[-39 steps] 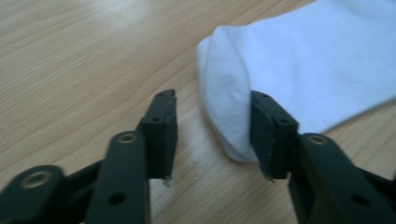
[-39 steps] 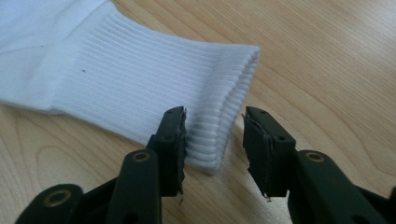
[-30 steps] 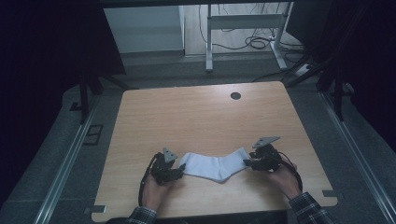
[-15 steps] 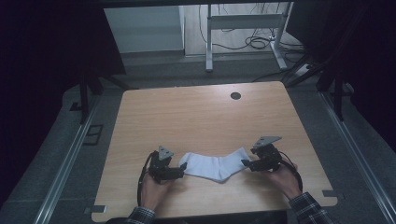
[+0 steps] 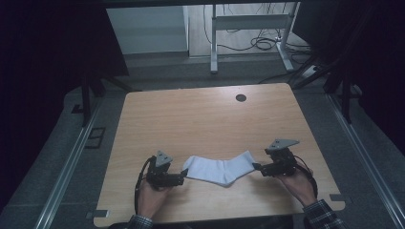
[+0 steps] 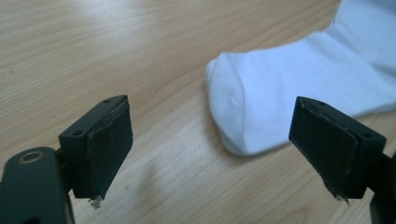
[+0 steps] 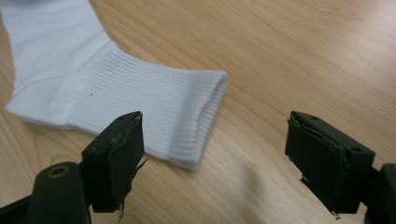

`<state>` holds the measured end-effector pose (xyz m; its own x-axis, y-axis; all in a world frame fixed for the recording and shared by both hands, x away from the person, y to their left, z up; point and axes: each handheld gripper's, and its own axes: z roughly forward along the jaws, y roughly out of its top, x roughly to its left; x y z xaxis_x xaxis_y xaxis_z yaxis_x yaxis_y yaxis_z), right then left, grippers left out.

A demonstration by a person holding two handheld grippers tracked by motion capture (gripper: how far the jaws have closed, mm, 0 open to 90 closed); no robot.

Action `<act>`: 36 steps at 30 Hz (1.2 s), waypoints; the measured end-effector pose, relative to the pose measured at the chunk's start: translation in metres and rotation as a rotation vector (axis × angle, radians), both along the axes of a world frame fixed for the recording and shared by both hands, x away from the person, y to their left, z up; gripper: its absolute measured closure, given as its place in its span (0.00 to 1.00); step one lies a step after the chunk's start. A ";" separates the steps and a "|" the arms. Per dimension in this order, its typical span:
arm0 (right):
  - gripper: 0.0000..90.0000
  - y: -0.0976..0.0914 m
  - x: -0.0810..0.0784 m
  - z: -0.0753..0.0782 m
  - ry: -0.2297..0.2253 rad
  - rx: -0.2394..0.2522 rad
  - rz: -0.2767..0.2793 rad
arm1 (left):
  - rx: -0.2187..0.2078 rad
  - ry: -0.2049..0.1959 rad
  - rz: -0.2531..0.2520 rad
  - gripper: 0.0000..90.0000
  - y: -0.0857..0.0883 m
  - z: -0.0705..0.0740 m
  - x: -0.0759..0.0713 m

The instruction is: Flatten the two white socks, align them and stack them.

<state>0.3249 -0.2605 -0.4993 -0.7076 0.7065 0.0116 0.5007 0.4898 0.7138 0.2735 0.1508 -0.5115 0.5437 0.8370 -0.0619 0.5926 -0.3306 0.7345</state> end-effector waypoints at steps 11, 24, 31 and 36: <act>0.17 -0.028 -0.004 -0.002 0.000 0.008 -0.042 | 0.032 0.015 0.016 0.14 0.021 -0.008 -0.010; 0.14 -0.049 0.004 -0.024 0.044 -0.047 -0.065 | 0.086 0.046 0.007 0.08 0.036 -0.025 -0.012; 0.11 -0.047 0.008 -0.035 0.046 -0.059 -0.037 | 0.081 0.073 -0.005 0.00 0.035 -0.034 -0.008; 0.06 -0.048 0.008 -0.040 0.015 -0.028 -0.047 | 0.079 0.074 -0.002 0.00 0.036 -0.034 -0.008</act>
<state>0.3330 -0.3084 -0.5396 -0.6733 0.7394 0.0021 0.5345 0.4848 0.6924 0.2659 0.1865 -0.5460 0.5419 0.8397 -0.0357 0.6438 -0.3873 0.6599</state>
